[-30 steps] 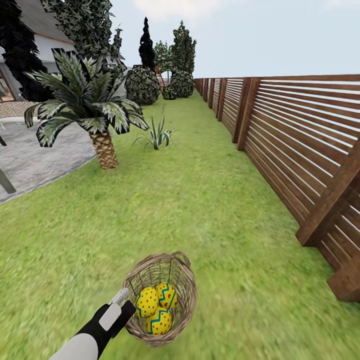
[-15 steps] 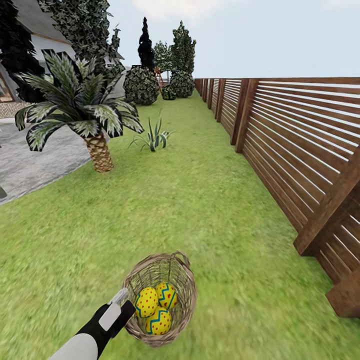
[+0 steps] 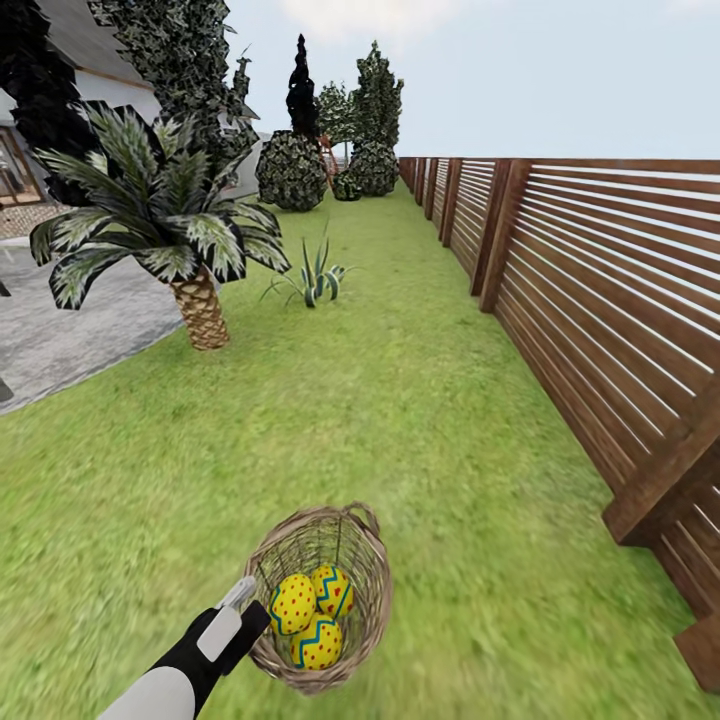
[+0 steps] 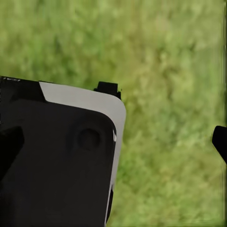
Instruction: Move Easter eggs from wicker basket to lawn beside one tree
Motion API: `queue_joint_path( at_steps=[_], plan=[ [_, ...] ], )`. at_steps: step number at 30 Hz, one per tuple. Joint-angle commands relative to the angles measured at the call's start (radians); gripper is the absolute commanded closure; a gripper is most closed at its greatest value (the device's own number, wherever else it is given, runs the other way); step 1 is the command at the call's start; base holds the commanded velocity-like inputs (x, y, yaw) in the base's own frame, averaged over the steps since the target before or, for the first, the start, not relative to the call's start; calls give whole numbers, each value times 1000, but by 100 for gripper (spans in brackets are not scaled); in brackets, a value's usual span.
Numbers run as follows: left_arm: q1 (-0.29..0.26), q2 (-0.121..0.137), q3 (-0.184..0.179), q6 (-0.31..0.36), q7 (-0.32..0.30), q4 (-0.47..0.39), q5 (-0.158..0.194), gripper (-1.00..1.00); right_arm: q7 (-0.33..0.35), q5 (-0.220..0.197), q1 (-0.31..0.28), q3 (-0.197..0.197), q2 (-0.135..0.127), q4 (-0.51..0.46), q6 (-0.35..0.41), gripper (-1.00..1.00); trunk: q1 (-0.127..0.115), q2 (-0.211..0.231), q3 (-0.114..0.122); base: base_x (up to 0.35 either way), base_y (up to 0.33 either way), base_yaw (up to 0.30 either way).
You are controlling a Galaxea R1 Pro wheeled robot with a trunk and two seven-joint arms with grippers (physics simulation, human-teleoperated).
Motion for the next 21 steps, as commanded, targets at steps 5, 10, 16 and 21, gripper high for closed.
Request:
queue_joint_path(
  at_steps=[5, 10, 16, 21],
  plan=[
    [0, 1, 1, 3, 6, -4, 14, 100, 2, 7, -1, -8, 0, 3, -6, -100, -19, 35, 15, 323, -92, 1],
    [0, 1, 2, 3, 6, -4, 14, 100, 2, 7, -1, -8, 1, 3, -7, -100, -38, 70, 30, 326, -40, 77],
    [0, 2, 2, 3, 6, -4, 14, 100, 2, 7, -1, -8, -1, 3, -7, -100, -61, 112, 49, 327, -1, 112],
    [0, 1, 1, 3, 6, -4, 14, 100, 2, 7, -2, -8, -1, 3, -7, -100, -80, 147, 65, 328, 0, -8]
  ],
)
